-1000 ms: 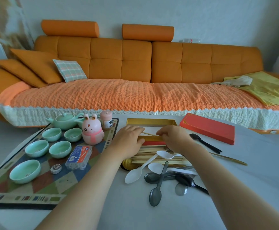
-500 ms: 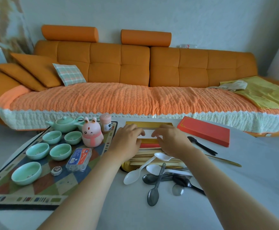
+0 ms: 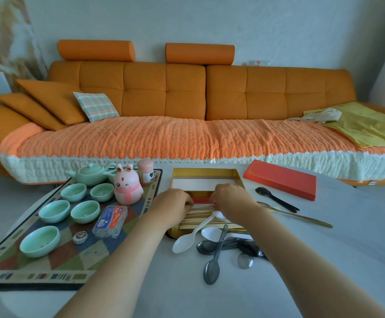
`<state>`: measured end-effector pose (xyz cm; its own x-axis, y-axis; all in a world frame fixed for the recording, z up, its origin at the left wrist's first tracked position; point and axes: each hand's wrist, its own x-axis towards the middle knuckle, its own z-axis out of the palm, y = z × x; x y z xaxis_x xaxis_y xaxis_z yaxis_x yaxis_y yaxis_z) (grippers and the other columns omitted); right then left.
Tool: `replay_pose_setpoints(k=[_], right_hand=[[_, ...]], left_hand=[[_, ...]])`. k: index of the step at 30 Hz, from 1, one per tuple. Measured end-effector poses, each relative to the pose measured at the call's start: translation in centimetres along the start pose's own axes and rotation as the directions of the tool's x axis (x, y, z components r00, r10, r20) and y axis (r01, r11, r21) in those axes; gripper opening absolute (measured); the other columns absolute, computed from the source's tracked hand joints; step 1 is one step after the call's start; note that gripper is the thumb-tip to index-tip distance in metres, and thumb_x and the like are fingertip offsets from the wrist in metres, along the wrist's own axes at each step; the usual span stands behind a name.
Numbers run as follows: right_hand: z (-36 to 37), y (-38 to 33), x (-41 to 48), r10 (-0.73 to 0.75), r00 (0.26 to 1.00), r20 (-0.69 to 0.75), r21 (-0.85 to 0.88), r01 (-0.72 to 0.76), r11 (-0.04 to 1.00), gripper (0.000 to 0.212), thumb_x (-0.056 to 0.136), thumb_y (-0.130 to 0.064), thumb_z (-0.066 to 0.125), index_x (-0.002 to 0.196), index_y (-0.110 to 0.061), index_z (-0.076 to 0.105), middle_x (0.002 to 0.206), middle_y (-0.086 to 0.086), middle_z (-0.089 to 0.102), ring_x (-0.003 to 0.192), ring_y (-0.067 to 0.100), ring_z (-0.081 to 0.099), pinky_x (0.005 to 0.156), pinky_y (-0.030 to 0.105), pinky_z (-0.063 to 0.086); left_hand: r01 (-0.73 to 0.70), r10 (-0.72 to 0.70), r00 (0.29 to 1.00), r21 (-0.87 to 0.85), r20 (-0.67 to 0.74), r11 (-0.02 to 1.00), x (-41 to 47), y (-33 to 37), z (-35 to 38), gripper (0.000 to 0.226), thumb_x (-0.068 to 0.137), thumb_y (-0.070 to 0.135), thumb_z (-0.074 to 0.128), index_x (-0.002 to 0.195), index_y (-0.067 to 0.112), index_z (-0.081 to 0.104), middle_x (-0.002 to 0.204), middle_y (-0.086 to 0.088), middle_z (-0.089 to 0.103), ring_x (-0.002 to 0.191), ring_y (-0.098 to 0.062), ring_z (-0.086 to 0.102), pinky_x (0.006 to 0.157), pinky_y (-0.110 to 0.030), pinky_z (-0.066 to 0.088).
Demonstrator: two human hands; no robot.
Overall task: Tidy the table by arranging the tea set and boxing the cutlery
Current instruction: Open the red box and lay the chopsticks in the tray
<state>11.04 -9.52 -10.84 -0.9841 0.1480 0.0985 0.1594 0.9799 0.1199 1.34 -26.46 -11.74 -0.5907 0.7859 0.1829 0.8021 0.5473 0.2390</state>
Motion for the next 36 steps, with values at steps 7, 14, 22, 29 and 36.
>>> replay_pose_setpoints(k=[7,14,22,29,36], right_hand=[[-0.7,0.8,-0.4,-0.060,0.974,-0.218,0.106,0.084,0.991,0.020,0.095,-0.016,0.054,0.101,-0.020,0.073,0.099,-0.001,0.059,0.095,0.021,0.055,0.080,0.034,0.048],[-1.2,2.7,0.0,0.155,0.903,-0.400,0.341,-0.011,0.940,0.024,0.096,-0.005,0.053,0.104,-0.012,0.075,0.096,0.006,0.067,0.086,0.028,0.062,0.070,0.043,0.054],[0.2,3.4,0.8,0.314,0.937,-0.153,0.333,-0.251,0.909,0.033,0.098,-0.011,0.045,0.111,-0.024,0.072,0.114,0.001,0.070,0.098,0.024,0.064,0.093,0.040,0.049],[-0.9,2.4,-0.3,0.195,0.981,-0.020,0.388,-0.172,0.905,0.038,0.095,-0.017,0.038,0.114,-0.029,0.069,0.089,-0.009,0.073,0.088,0.013,0.065,0.105,0.039,0.039],[-1.6,2.3,-1.5,0.126,0.986,-0.108,0.376,-0.077,0.923,0.040,0.094,-0.010,0.043,0.126,-0.025,0.064,0.125,-0.003,0.065,0.111,0.016,0.059,0.102,0.035,0.042]], left_hand=[[-0.055,0.055,0.988,0.006,-0.145,0.998,0.5,-0.2,-0.6,0.024,0.098,0.029,0.051,0.111,0.028,0.072,0.106,0.005,0.066,0.099,-0.020,0.060,0.079,-0.034,0.050],[-0.055,0.052,0.931,0.001,-0.362,0.998,1.2,-0.6,-1.2,0.031,0.096,0.019,0.057,0.126,0.020,0.062,0.119,0.001,0.060,0.111,-0.023,0.052,0.088,-0.042,0.048],[-0.068,0.075,0.986,0.056,-0.150,0.996,1.1,-0.1,-0.2,0.045,0.101,0.033,0.045,0.146,0.025,0.041,0.151,0.009,0.038,0.139,-0.014,0.031,0.108,-0.034,0.029],[-0.048,0.051,0.998,0.063,-0.037,0.997,0.9,0.3,0.1,0.045,0.102,0.040,0.040,0.146,0.029,0.039,0.147,0.007,0.047,0.133,-0.017,0.042,0.112,-0.035,0.020],[-0.074,0.075,0.994,0.010,-0.080,0.997,0.4,0.7,-0.6,0.043,0.101,0.035,0.046,0.143,0.027,0.045,0.145,0.008,0.047,0.133,-0.016,0.040,0.110,-0.034,0.026]])
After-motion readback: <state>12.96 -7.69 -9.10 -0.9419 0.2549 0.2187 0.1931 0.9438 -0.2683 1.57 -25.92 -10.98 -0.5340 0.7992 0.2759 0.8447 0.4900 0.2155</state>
